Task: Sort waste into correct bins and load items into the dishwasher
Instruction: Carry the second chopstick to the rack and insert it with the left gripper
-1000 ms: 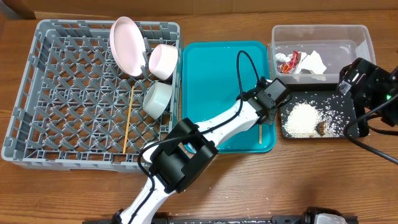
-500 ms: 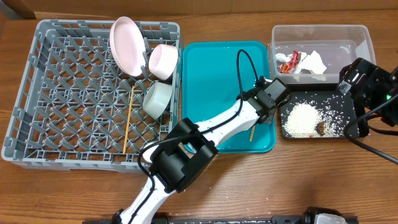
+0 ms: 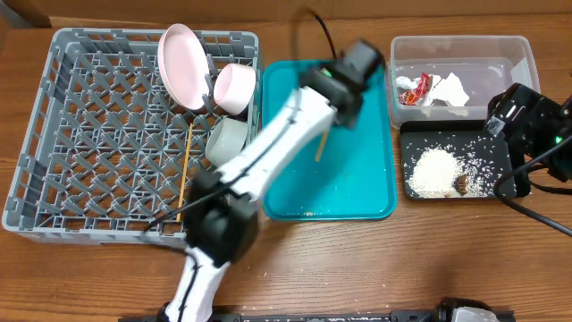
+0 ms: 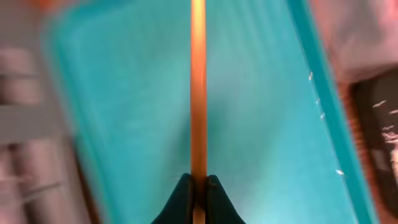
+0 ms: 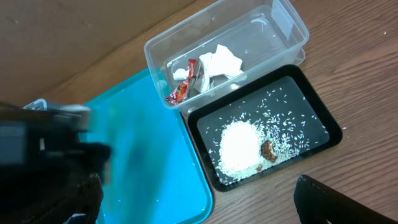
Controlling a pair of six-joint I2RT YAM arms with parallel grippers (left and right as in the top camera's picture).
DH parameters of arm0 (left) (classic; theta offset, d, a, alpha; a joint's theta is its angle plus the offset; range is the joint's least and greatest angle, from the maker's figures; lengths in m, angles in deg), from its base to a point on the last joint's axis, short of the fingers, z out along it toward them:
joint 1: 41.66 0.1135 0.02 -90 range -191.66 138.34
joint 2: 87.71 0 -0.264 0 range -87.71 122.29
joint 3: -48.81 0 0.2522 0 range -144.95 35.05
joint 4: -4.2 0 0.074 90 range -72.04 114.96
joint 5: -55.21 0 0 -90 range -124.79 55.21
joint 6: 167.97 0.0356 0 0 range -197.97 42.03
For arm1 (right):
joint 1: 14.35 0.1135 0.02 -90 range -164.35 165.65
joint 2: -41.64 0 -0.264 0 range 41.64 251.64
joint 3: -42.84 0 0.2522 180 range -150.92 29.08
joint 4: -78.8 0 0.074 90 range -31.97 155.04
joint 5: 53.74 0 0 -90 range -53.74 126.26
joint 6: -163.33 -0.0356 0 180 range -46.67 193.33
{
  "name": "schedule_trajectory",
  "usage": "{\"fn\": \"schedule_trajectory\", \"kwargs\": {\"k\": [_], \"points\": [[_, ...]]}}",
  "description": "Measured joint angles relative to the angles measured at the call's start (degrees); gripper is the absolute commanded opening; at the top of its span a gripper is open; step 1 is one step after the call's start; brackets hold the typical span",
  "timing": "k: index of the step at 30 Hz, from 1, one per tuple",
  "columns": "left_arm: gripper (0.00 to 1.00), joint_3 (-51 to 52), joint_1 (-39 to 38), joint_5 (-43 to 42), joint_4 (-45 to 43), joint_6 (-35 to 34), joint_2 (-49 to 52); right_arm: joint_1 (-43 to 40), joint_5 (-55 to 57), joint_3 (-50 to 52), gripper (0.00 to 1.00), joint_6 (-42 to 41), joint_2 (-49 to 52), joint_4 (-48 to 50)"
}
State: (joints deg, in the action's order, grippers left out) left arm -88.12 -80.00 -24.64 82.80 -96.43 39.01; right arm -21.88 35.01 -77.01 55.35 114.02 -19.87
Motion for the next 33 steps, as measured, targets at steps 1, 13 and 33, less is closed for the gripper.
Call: {"fn": "schedule_trajectory", "kwargs": {"k": [1, 13, 33], "points": [[0.04, -2.3, 1.6, 0.1, 2.4, 1.1, -3.0, 0.0, 0.0, 0.0, 1.00, 0.0, 0.0, 0.0], [0.04, -4.8, 24.2, 5.7, 31.6, 4.1, -19.6, 0.0, 0.0, 0.0, 1.00, 0.0, 0.0, 0.0], [0.04, 30.3, 34.7, 0.7, 11.5, 14.3, -27.0, 0.0, 0.0, 0.0, 1.00, 0.0, 0.0, 0.0]]}}
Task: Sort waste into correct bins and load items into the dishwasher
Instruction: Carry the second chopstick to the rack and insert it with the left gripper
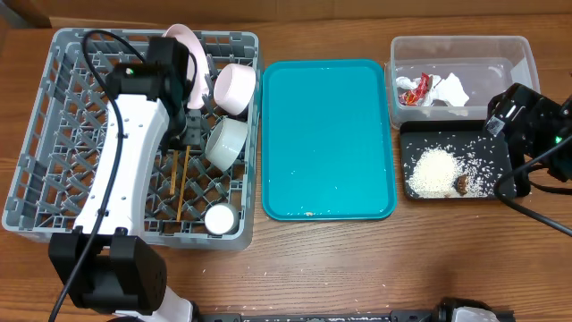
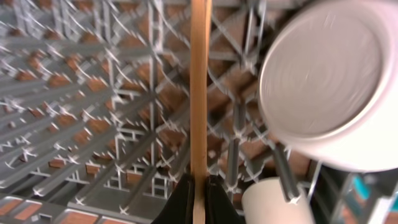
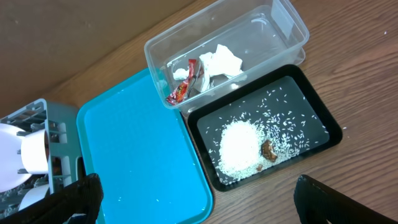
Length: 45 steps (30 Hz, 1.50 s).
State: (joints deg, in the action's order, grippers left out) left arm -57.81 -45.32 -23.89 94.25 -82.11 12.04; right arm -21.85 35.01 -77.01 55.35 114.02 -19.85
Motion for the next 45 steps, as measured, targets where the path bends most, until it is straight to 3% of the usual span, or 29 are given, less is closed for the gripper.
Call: {"fn": "schedule_trajectory", "kwargs": {"k": [6, 11, 17, 29, 31, 33, 35, 45], "points": [[0.04, 8.1, 0.0, -2.7, -9.6, 7.1, -2.4, 0.0, 0.0, 0.0, 1.00, 0.0, 0.0, 0.0], [0.04, 13.8, 0.0, -3.5, -18.8, 9.0, -2.8, 0.0, 0.0, 0.0, 1.00, 0.0, 0.0, 0.0], [0.04, 18.5, 0.0, -3.7, -23.1, 8.2, -2.8, 0.0, 0.0, 0.0, 1.00, 0.0, 0.0, 0.0], [0.04, 18.7, 0.0, -3.8, -23.7, 1.1, -2.8, 0.0, 0.0, 0.0, 1.00, 0.0, 0.0, 0.0], [0.10, 18.7, 0.0, -3.8, -23.7, 0.7, -2.8, 0.0, 0.0, 0.0, 1.00, 0.0, 0.0, 0.0], [0.33, 18.7, 0.0, -3.9, -23.7, 0.1, -2.8, 0.0, 0.0, 0.0, 1.00, 0.0, 0.0, 0.0], [0.39, 18.7, 0.0, -3.8, -23.6, -0.2, -2.8, 0.0, 0.0, 0.0, 1.00, 0.0, 0.0, 0.0], [0.39, 18.7, 0.0, -3.9, -23.6, -0.4, -2.8, 0.0, 0.0, 0.0, 1.00, 0.0, 0.0, 0.0]]}}
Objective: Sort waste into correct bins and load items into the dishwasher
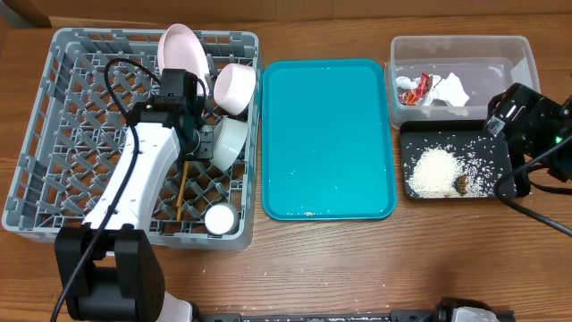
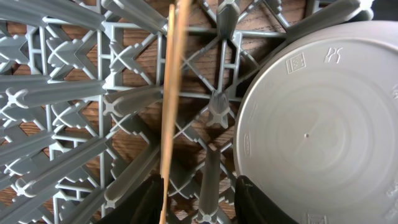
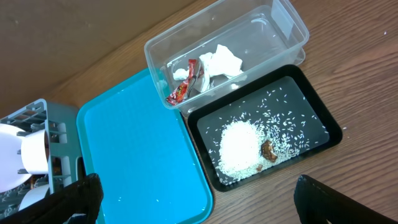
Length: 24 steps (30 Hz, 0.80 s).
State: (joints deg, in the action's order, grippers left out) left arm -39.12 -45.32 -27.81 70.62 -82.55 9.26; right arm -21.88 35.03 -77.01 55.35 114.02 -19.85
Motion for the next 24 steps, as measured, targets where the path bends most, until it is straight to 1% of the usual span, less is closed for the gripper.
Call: {"fn": "schedule_trajectory", "kwargs": {"k": [3, 6, 11, 14, 19, 22, 24], "points": [[0.39, -0.1, 0.0, -0.9, 1.1, 0.0, 0.0, 0.0, 0.0, 0.0, 1.00, 0.0, 0.0, 0.0], [0.38, -1.5, 0.0, -3.4, 5.2, 0.0, 0.0, 0.0, 0.0, 0.0, 1.00, 0.0, 0.0, 0.0], [0.39, -11.1, 0.0, -8.7, 11.3, 0.0, -0.3, 0.0, 0.0, 0.0, 1.00, 0.0, 0.0, 0.0], [0.40, -17.6, 0.0, -12.4, 14.3, 0.0, -2.4, 0.0, 0.0, 0.0, 1.00, 0.0, 0.0, 0.0], [0.45, -21.7, -0.8, -17.1, 15.8, 0.0, -7.8, 0.0, 0.0, 0.0, 1.00, 0.0, 0.0, 0.0], [0.50, -21.9, -3.3, -19.1, 16.2, 0.0, -11.5, 0.0, 0.0, 0.0, 1.00, 0.0, 0.0, 0.0], [0.52, -21.9, -5.1, -19.8, 16.4, 0.0, -12.5, 0.0, 0.0, 0.0, 1.00, 0.0, 0.0, 0.0]]}}
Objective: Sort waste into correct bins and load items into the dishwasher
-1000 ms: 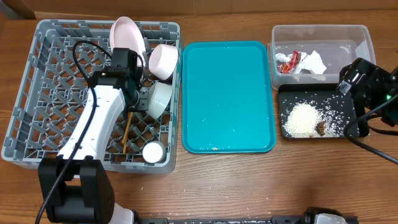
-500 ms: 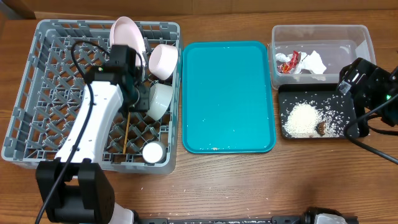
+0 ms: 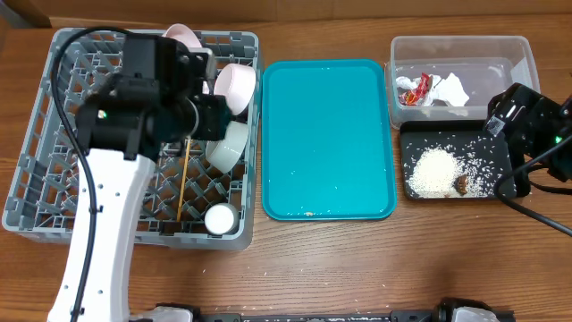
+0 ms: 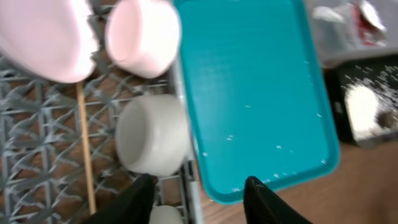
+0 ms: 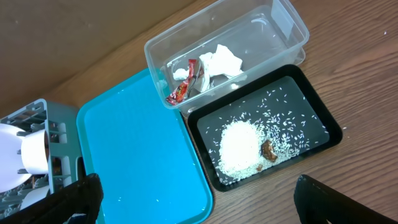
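A wooden chopstick (image 3: 183, 177) lies flat on the grid of the grey dish rack (image 3: 54, 134), left of a white bowl (image 3: 228, 143). The left wrist view shows the same chopstick (image 4: 84, 149) and bowl (image 4: 152, 134) from high up. My left gripper (image 4: 202, 199) hangs open and empty above the rack's right side, seen from overhead as the left gripper (image 3: 213, 116). My right gripper (image 5: 193, 199) is open and empty, off to the right of the black rice tray (image 3: 451, 170).
The rack also holds a pink plate (image 3: 179, 36), a pink cup (image 3: 237, 85) and a small white cup (image 3: 219, 217). A teal tray (image 3: 326, 139) lies in the middle. A clear bin (image 3: 460, 67) with wrappers stands at the back right.
My left gripper was low over the rack grid beside the chopstick and white bowl. Now it is much higher, still open. The chopstick stays in the rack. The right arm has not moved.
At first my left gripper was shut on the chopstick over the teal tray. Then it held the chopstick above the rack near the white bowl. After that it was open with the chopstick lying on the grid, and now it is raised clear.
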Controlling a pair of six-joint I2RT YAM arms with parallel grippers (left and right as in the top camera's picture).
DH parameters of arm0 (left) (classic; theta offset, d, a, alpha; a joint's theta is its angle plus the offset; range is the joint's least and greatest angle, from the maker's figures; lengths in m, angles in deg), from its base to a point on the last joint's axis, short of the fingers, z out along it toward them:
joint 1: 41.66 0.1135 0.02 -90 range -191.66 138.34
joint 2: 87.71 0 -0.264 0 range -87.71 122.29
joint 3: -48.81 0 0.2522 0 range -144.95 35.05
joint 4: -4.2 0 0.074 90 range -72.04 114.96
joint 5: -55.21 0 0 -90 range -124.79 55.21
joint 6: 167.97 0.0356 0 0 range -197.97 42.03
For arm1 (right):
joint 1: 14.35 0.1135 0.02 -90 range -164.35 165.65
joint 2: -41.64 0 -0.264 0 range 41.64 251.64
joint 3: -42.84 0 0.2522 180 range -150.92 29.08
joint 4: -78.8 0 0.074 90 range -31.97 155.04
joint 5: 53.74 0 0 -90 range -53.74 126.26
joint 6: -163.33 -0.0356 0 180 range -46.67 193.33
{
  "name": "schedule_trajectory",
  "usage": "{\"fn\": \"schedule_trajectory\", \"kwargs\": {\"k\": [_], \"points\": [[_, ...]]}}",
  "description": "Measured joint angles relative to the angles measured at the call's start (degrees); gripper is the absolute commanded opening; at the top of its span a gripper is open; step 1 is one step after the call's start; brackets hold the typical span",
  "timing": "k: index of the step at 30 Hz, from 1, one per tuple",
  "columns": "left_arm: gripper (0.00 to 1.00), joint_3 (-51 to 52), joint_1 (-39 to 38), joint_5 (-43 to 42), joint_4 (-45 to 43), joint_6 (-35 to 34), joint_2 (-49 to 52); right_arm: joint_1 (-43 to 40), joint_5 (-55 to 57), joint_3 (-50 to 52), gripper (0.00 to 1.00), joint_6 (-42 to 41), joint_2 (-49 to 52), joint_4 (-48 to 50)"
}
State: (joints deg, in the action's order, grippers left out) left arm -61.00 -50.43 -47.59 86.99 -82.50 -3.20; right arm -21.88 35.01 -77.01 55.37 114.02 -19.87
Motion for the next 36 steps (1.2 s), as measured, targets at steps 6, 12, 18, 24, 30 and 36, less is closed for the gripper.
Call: {"fn": "schedule_trajectory", "kwargs": {"k": [6, 12, 18, 24, 30, 36], "points": [[0.59, 0.0, -4.5, -1.2, 0.7, 0.0, -2.4, 0.0, 0.0, 0.0, 1.00, 0.0, 0.0, 0.0], [1.00, 0.0, -4.7, 1.7, 0.6, -2.3, -10.6, 0.0, 0.0, 0.0, 1.00, 0.0, 0.0, 0.0], [1.00, -0.4, -4.7, 11.2, 3.2, -5.8, -20.9, 0.0, 0.0, 0.0, 1.00, 0.0, 0.0, 0.0], [1.00, -0.4, -4.7, 14.8, 3.8, -6.3, -21.7, 0.0, 0.0, 0.0, 1.00, 0.0, 0.0, 0.0], [1.00, -0.4, -4.7, 15.3, 4.3, -6.3, -19.5, 6.7, 0.2, 0.0, 1.00, 0.0, -0.3, 0.1], [1.00, -0.4, -4.7, 15.6, 4.3, -6.3, -15.9, 11.0, 1.1, 10.1, 1.00, 0.0, -13.1, 3.7]]}}
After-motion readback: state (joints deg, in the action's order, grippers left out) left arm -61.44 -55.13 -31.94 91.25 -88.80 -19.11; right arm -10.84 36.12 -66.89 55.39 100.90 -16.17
